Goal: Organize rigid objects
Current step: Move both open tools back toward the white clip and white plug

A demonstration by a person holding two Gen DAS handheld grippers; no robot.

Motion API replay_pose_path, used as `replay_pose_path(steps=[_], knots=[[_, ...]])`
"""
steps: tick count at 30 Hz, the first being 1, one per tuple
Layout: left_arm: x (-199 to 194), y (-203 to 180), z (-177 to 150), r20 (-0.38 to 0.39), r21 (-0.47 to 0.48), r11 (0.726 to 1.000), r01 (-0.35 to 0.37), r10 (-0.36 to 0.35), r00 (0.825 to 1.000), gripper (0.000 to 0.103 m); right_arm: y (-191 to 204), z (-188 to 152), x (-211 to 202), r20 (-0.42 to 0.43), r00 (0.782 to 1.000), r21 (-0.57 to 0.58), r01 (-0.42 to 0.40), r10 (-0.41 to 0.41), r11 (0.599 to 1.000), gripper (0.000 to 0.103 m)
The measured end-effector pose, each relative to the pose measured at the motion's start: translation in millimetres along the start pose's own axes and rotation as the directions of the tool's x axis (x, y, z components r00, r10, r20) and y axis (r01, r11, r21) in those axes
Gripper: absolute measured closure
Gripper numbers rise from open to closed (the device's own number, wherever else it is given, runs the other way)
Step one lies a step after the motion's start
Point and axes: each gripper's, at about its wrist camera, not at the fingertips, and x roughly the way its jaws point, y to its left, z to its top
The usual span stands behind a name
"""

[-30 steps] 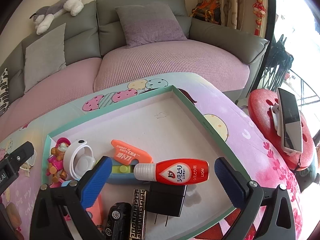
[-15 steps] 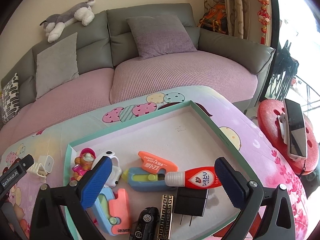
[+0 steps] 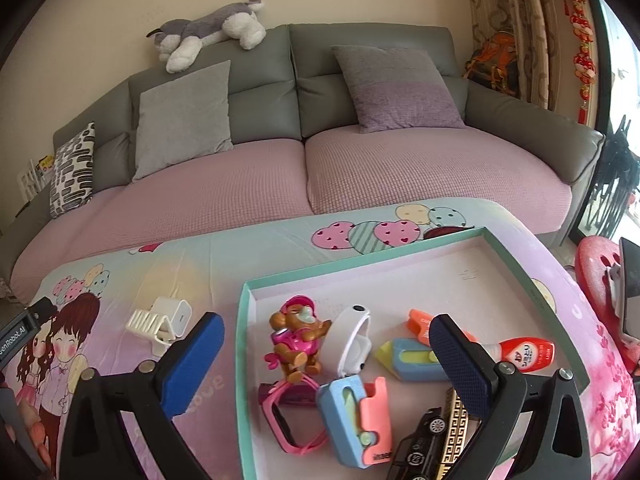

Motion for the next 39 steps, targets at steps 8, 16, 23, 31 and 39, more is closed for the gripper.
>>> replay_pose_path(steps=[8,16,23,31,39], knots=[[3.4,27.7,-3.1,-0.037,-0.034,0.999,-0.005,0.003,0.999,0.004,42.2,-8.7,6.3,-0.028,0.998,-0.061,-0.065,0.063,0.996,0.000],[23.0,35.2,-10.2,-0.102,-0.053,0.998,0.018,-0.023,0.994,0.004,64.6,-17.0,16.2,-0.061,0.994,-0.106,-0.100,0.094,0.989,0.000],[45.2,4.9,-18.2,-0.151,0.000,0.994,0.112,-0.110,0.982,0.004,64.5,-20.3,24.4,-0.083,0.992,-0.095,-0.098,0.091,0.991,0.000],[60.9,-40.2,-26.8,-0.196,0.092,0.965,0.244,-0.222,0.955,0.004,46.9,-15.7,23.9,-0.069,0.995,-0.039,-0.076,0.074,0.996,0.000],[62.4,-70.8,-32.5,-0.202,0.186,0.929,0.320,-0.283,0.938,0.004,34.5,-13.5,24.1,-0.070,0.996,0.000,-0.060,0.060,0.998,0.000]])
